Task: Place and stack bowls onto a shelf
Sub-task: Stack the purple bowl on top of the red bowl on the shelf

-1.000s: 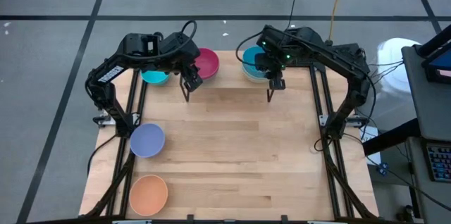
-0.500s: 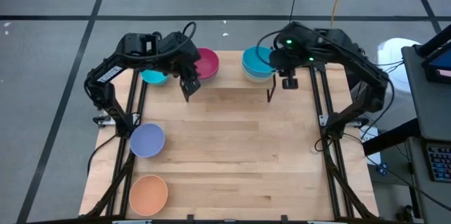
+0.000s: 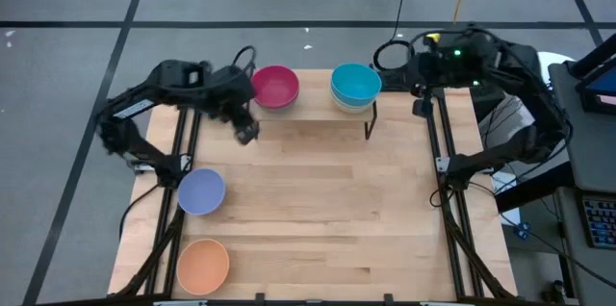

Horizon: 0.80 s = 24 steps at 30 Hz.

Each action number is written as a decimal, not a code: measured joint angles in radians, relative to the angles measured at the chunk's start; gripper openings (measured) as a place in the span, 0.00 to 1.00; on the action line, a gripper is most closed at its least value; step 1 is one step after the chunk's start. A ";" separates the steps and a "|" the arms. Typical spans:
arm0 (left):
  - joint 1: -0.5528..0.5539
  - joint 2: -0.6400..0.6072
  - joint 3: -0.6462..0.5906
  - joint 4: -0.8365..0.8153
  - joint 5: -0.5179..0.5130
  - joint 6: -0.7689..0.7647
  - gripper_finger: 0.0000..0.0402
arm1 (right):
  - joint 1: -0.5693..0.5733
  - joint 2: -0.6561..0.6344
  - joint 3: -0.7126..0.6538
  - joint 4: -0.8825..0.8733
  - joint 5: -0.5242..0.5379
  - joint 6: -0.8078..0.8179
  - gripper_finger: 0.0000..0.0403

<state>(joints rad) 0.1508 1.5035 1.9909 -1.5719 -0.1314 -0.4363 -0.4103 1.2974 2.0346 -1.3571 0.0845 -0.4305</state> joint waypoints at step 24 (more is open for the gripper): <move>-0.369 -0.458 -0.682 0.003 0.206 -0.617 0.28 | 0.000 -0.033 0.000 -0.001 -0.007 0.126 0.29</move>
<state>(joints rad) -0.2183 1.0456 1.3091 -1.5688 0.0744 -1.0529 -0.4103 1.2640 2.0346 -1.3581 0.0780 -0.3044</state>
